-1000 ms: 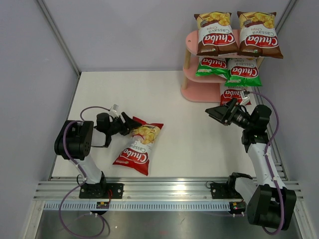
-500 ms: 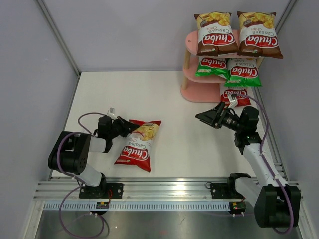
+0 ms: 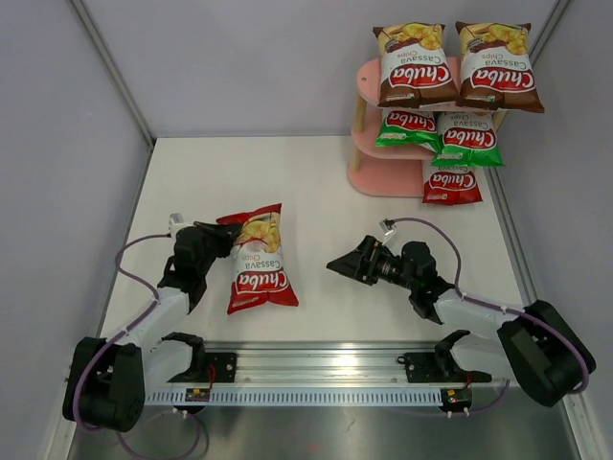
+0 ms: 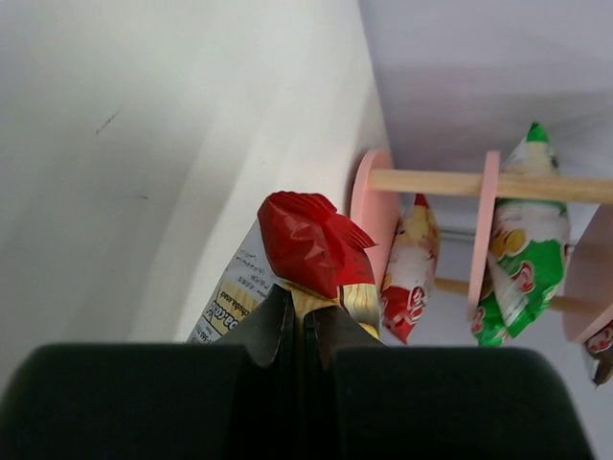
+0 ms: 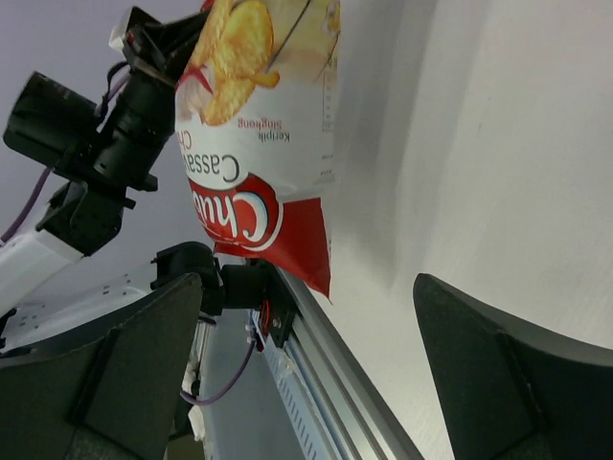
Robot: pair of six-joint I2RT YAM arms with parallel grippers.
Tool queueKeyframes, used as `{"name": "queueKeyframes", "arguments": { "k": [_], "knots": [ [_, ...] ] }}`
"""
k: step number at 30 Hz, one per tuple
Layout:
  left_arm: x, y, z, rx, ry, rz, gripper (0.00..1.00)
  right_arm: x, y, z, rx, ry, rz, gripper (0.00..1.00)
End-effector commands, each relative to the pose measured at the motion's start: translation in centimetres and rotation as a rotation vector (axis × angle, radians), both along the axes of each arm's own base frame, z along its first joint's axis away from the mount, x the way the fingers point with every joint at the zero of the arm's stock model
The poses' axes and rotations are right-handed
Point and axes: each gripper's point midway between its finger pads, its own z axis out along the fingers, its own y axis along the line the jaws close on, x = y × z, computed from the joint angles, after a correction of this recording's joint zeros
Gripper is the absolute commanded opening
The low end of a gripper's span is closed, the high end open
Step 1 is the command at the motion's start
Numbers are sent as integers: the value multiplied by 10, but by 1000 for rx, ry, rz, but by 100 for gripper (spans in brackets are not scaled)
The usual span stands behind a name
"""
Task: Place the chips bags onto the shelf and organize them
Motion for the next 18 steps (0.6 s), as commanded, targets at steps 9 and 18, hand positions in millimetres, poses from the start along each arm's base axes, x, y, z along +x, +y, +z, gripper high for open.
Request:
{"name": "queueKeyframes", "arguments": {
  "k": [9,18],
  "knots": [
    [16,1,110,-319,-217,161,0,-25,65,58,287,-264,79,99],
    [11,-19,178,-514,-371,127,0,-45,88,85,357,-356,131,99]
  ]
}}
